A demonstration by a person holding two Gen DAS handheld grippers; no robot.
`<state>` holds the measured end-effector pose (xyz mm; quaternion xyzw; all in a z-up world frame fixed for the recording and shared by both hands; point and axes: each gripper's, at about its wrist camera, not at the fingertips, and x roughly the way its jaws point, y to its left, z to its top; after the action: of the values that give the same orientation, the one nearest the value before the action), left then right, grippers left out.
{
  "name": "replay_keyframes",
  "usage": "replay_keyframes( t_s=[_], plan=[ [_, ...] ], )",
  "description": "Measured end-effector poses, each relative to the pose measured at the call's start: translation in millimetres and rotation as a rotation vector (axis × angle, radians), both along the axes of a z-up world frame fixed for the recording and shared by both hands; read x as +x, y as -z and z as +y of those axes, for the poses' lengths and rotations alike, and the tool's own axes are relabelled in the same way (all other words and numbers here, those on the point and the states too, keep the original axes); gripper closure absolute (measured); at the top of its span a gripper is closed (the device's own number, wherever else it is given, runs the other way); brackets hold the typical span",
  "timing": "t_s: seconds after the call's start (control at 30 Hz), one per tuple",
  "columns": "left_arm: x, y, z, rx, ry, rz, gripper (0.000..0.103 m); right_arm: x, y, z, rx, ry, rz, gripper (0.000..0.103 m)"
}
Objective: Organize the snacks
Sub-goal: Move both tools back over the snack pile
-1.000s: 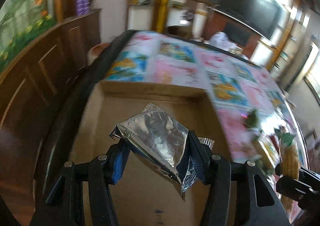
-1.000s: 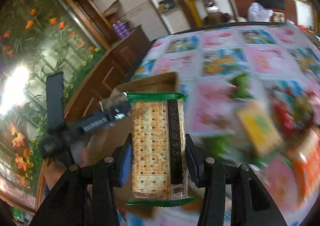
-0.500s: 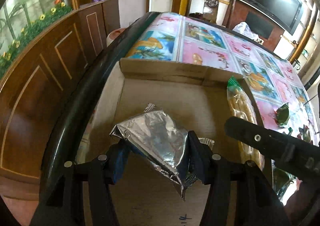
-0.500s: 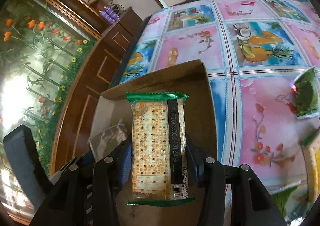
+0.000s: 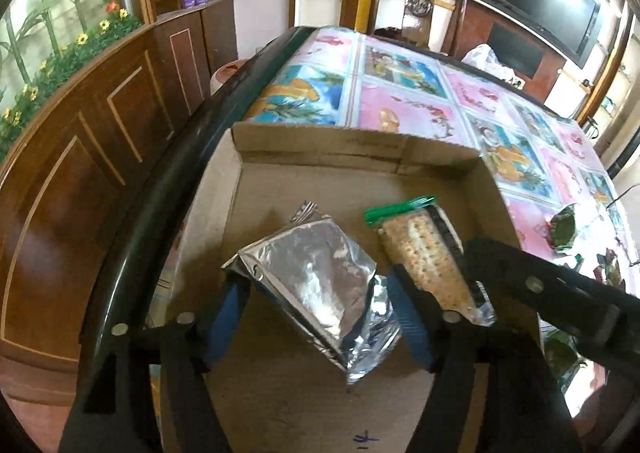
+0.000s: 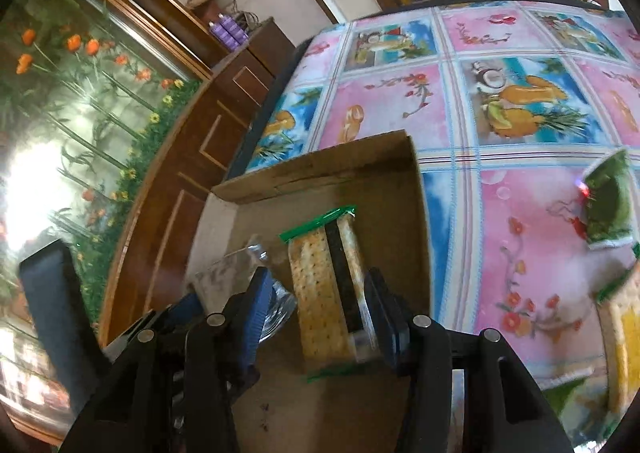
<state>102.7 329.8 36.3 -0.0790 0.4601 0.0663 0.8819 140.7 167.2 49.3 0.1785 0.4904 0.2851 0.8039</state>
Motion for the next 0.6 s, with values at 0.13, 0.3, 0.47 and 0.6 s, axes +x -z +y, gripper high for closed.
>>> replay_keyframes(
  t_s=[0.13,0.3,0.47,0.6],
  plan=[
    [-6.8,-11.0,0.6,-0.030,0.001,-0.055,0.023,-32.3,-9.9,-32.5,0.059,-0.004,-0.050,0.050],
    [-18.4,-28.4,-2.9,-0.052,0.015,-0.141,0.023,-79.5,-12.8,-101.9,0.080,0.027,-0.128,0.048],
    [-36.0,-49.5,-22.9,-0.093,0.098,-0.248,0.022,-107.7,-11.9,-189.4,0.129,0.152,-0.179,0.041],
    [-41.3,-52.8,-56.0,-0.213,0.269,-0.231,0.022,-119.3,-11.6,-258.2,0.061,0.310,-0.220,0.029]
  ],
)
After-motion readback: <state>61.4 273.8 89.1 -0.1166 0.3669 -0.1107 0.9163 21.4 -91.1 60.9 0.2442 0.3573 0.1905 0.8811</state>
